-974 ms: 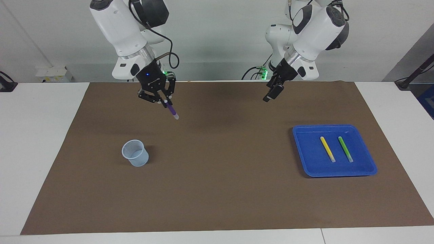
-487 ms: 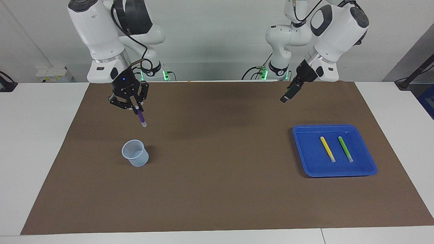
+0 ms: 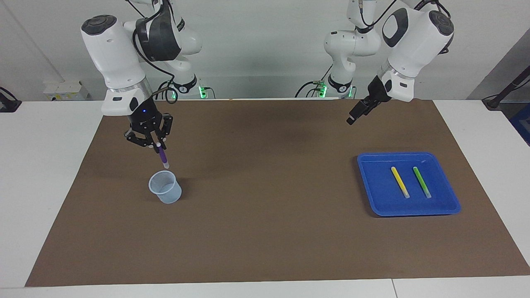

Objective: Transfer and insert pens with both arms

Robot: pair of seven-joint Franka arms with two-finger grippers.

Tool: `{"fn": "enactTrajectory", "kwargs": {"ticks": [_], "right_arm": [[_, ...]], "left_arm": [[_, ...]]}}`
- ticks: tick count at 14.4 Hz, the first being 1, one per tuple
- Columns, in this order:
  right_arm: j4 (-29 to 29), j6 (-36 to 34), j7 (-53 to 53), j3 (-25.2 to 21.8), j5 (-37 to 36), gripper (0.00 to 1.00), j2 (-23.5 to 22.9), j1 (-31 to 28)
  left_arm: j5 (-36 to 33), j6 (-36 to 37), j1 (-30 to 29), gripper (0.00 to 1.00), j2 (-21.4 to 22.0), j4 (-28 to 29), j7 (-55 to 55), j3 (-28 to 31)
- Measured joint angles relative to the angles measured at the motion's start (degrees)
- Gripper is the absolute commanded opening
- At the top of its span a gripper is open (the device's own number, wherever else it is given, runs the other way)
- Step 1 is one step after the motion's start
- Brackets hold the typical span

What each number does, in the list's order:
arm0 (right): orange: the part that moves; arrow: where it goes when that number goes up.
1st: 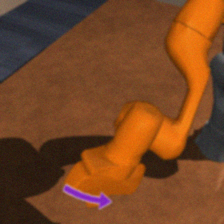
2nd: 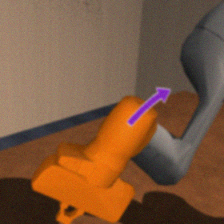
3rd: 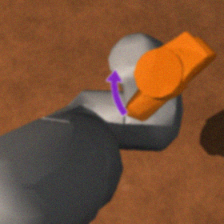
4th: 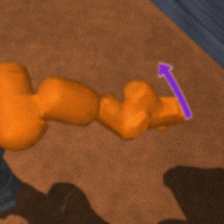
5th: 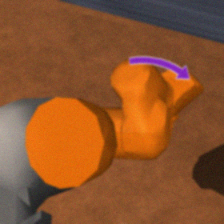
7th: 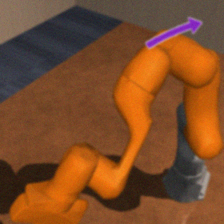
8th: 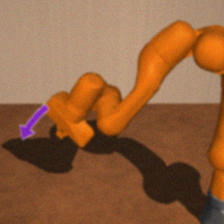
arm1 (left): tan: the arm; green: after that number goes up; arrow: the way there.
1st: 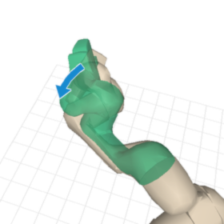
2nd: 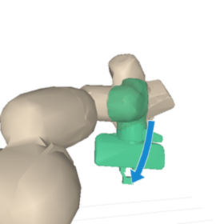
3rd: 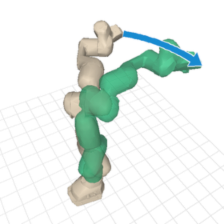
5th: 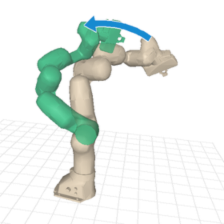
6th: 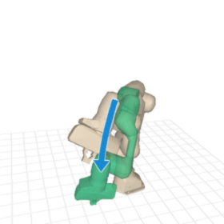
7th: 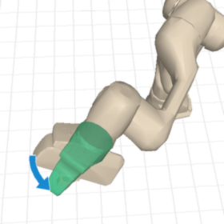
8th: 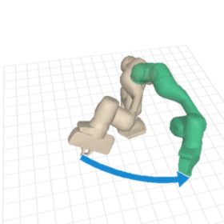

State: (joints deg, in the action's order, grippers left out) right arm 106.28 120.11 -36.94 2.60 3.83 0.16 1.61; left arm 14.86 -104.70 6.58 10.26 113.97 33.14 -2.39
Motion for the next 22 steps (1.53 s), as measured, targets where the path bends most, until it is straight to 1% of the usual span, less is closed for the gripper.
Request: {"fn": "enactTrajectory", "kwargs": {"ticks": [2, 4, 6, 7, 9, 12, 13, 14, 15, 16, 18, 19, 21, 22], "right_arm": [[1.8, 1.9, -1.8, 0.0, 0.0, 0.00, 0.0, -1.4], [3.7, 4.1, -1.9, 0.0, 0.0, 0.00, -0.1, -1.8], [6.8, 8.7, -1.9, 0.1, 0.0, 0.00, -0.4, -1.8], [7.9, 9.7, -1.9, 0.1, 0.0, 0.00, -0.6, -1.9], [9.1, 10.6, -1.9, 0.1, 0.0, 0.00, -0.9, -2.4], [9.5, 10.8, -1.9, 0.1, 0.4, 0.00, -1.7, -3.6], [9.5, 10.8, -1.9, 0.1, 0.5, 0.05, -1.8, -3.6], [9.5, 10.8, -1.9, 0.1, 0.5, 0.26, -1.8, -3.6], [9.5, 10.8, -1.9, 0.2, 0.5, 0.33, -1.8, -3.6], [9.5, 10.8, -1.9, 0.2, 0.5, 0.36, -1.8, -3.6], [9.5, 10.8, -1.9, 0.2, 0.5, 0.66, -1.8, -3.6], [9.5, 10.8, -1.9, 0.2, 0.5, 0.69, -1.8, -3.6], [9.5, 10.8, -1.9, 0.2, 0.5, 0.70, -1.8, -3.6], [9.4, 10.8, -1.9, 0.2, 0.5, 0.75, -1.8, -3.6]], "left_arm": [[-0.2, -1.2, -2.7, 1.00, 0.0, 0.5, -9.5, 0.1], [-0.5, -2.3, -5.5, 1.00, 0.0, 1.6, -16.6, 0.2], [-3.1, -4.8, -6.2, 1.00, -0.1, 2.2, -20.1, 0.2], [-4.5, -6.4, -6.2, 1.00, -0.4, 2.3, -21.4, 0.0], [-8.1, -9.9, -6.1, 1.00, -2.0, 2.4, -23.6, -0.4], [-11.3, -13.7, -6.9, 1.00, -6.6, 1.5, -28.3, -0.1], [-11.5, -14.2, -7.8, 1.00, -8.5, 0.6, -29.3, -0.1], [-11.5, -14.8, -8.6, 1.00, -10.2, -0.3, -30.1, 0.0], [-11.5, -15.5, -9.1, 1.00, -11.7, -1.1, -30.6, 0.0], [-11.5, -16.8, -9.4, 1.00, -13.0, -1.6, -30.7, 0.1], [-11.6, -19.1, -10.3, 1.00, -15.6, -2.1, -30.8, 0.1], [-11.6, -20.5, -11.1, 0.99, -17.3, -2.3, -31.3, 0.1], [-11.6, -22.7, -12.9, 0.94, -21.1, -3.5, -33.7, 0.1], [-11.6, -23.1, -13.4, 0.89, -22.9, -4.4, -34.3, 0.1]]}}
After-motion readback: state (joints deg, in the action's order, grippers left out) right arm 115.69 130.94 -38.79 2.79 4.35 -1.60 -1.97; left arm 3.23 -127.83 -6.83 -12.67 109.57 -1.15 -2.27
